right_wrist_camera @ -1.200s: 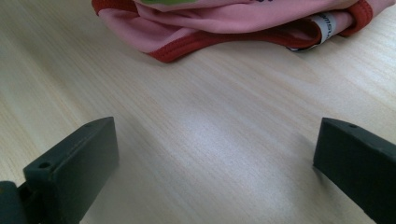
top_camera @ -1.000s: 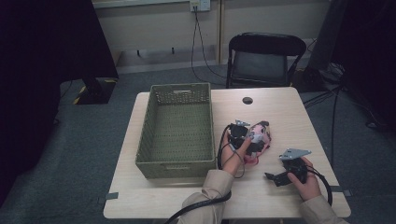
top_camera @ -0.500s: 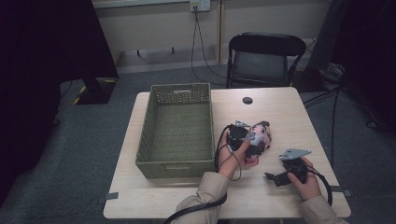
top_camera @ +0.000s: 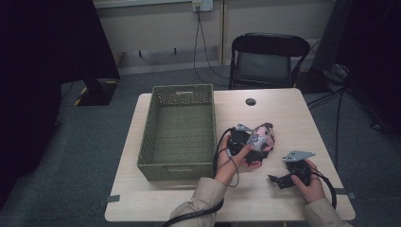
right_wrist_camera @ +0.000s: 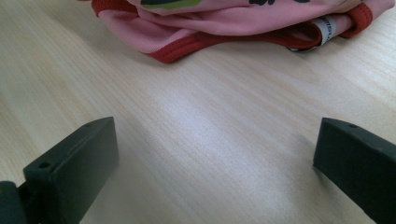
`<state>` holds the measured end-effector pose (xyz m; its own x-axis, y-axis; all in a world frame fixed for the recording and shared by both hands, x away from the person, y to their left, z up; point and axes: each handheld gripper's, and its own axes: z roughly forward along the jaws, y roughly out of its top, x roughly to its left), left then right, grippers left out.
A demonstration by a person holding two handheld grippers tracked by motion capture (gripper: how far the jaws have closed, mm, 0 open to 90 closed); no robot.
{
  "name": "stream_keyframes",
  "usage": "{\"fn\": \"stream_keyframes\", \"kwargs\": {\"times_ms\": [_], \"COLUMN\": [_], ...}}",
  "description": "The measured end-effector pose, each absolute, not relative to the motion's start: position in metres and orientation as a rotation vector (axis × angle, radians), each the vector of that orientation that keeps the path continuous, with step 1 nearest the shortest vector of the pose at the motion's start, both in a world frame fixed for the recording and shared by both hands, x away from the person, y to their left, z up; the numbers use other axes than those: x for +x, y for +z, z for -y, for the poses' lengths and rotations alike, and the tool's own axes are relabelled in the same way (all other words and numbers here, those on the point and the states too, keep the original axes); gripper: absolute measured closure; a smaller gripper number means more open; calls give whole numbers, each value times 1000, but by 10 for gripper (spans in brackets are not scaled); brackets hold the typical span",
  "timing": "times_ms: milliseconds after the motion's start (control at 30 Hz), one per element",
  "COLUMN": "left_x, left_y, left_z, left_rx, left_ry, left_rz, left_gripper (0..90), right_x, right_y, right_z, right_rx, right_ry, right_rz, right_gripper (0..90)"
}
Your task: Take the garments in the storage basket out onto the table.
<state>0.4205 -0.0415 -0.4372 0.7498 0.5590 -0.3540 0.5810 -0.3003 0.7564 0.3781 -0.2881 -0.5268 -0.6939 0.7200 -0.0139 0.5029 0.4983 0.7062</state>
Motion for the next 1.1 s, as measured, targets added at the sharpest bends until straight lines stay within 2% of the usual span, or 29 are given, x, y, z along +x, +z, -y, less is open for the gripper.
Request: {"fn": "stream_keyframes", "kwargs": {"times_ms": [1100], "left_x": [381], "left_y": [-452], "left_z": [5], "left_rx": [2058], "left_ry": [-181], "left_rz": [-666], "left_gripper": [30], "right_x": [378], "right_y": [-527], "right_z": [288], "right_rx": [1029], "right_ry": [1000], "right_rz": [-2439], "right_gripper": [0]}}
